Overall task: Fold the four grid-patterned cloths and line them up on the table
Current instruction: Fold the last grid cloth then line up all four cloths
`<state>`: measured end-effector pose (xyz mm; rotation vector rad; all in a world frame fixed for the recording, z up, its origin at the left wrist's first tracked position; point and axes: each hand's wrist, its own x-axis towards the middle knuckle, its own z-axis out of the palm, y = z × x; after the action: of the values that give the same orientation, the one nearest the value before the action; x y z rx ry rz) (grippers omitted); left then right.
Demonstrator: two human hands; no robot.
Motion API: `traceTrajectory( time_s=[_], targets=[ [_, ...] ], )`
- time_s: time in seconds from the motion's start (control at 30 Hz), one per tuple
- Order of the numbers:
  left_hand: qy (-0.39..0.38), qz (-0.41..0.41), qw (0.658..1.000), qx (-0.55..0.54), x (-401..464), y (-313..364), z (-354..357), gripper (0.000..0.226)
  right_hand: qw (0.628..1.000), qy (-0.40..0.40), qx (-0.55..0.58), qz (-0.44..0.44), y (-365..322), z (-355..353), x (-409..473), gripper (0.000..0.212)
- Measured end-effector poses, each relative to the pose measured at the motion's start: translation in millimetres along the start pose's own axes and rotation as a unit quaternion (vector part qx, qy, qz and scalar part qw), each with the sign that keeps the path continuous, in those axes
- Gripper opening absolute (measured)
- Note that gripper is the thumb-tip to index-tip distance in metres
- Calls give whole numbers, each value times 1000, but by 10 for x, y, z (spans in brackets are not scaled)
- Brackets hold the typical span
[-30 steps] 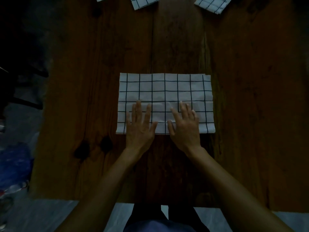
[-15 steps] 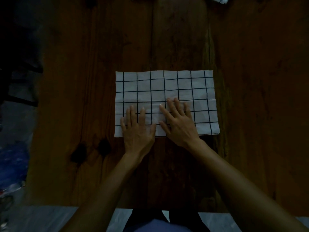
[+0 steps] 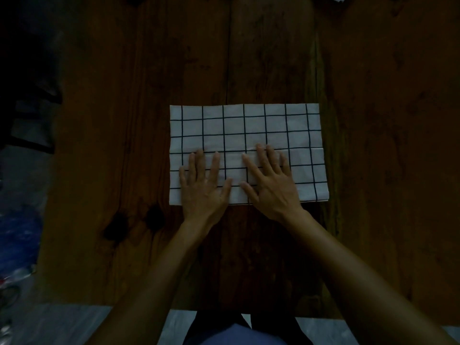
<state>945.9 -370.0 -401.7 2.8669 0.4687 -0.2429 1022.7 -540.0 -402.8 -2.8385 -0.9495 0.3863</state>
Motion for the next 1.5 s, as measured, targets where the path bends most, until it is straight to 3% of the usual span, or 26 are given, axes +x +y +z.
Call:
traceTrajectory(
  time_s=[0.23, 0.33, 0.47, 0.67, 0.8, 0.93, 1.07, 1.3, 1.4, 1.5],
  targets=[
    [-6, -35, 999, -23, -54, -89, -81, 70, 998, 10, 4, 68, 324, -97, -151, 72],
    [27, 6, 999, -45, 40, 149, -120, 62, 999, 46, 19, 6, 65, -74, -41, 61],
    [9, 25, 998, -65, 138, 255, -47, 60, 998, 22, 29, -45, -281, 31, 122, 59],
    [-7, -32, 999, -23, -43, -195, -63, 69, 996, 14, 42, 79, 359, -108, -115, 65],
    [-1, -44, 999, -31, -68, -172, -101, 70, 995, 6, 20, 98, 486, -167, -178, 68],
    [56, 22, 997, -44, 32, 66, -104, 66, 998, 64, 7, 22, 139, -113, -93, 59],
    [10, 81, 995, -63, 135, 278, -32, 60, 998, 35, 36, -40, -315, 47, 55, 60],
    [0, 42, 999, -4, 39, -228, -79, 72, 995, 24, 31, 91, 460, -70, -241, 64],
    [-6, 36, 999, -6, 32, -236, -85, 72, 994, 34, 37, 100, 500, -81, -282, 66],
    [45, 34, 998, -19, 32, -152, -131, 62, 990, 86, 71, 91, 430, -95, -289, 64]
  ],
)
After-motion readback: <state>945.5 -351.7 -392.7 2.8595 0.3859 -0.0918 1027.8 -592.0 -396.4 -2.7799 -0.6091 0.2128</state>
